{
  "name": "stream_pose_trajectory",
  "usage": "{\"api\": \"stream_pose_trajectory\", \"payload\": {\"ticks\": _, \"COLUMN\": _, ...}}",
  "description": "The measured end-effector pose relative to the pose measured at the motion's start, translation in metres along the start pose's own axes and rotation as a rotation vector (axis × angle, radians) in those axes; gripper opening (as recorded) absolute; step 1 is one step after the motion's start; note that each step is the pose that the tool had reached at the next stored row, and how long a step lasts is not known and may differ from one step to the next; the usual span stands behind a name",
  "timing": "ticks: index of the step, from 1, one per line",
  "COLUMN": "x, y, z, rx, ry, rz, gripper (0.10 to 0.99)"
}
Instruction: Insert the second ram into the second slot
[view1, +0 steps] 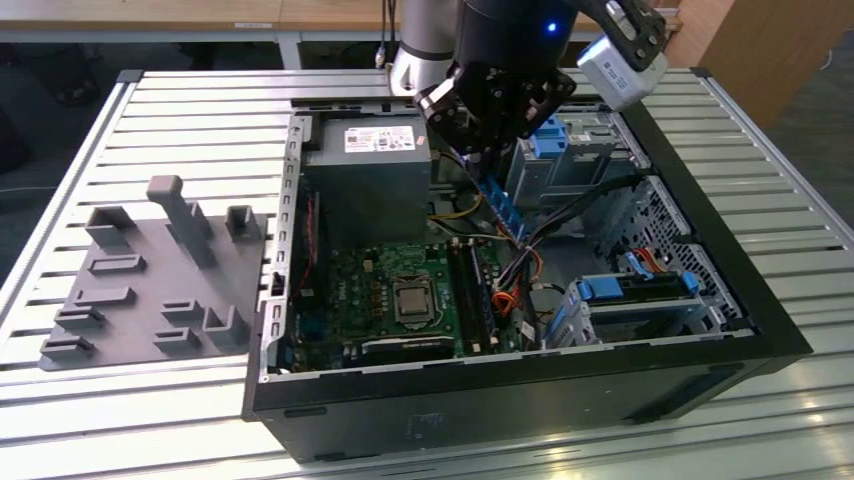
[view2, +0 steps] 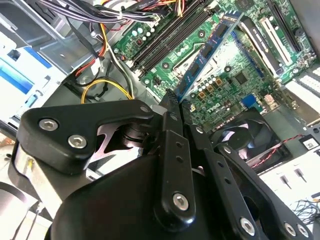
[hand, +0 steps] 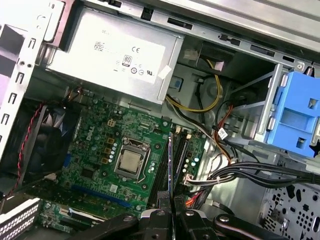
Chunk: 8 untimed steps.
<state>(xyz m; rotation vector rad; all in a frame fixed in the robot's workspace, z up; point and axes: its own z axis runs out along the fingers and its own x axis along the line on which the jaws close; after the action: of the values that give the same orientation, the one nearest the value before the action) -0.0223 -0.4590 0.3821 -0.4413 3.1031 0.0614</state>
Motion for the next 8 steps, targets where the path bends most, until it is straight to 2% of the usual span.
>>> {"api": "stream_pose_trajectory", "payload": {"ticks": 8, "x": 0.0000, "y": 0.0000, "z": 0.0005, "rx": 0.000, "ry": -0.0016, "rz": 0.042, "gripper": 0.137}}
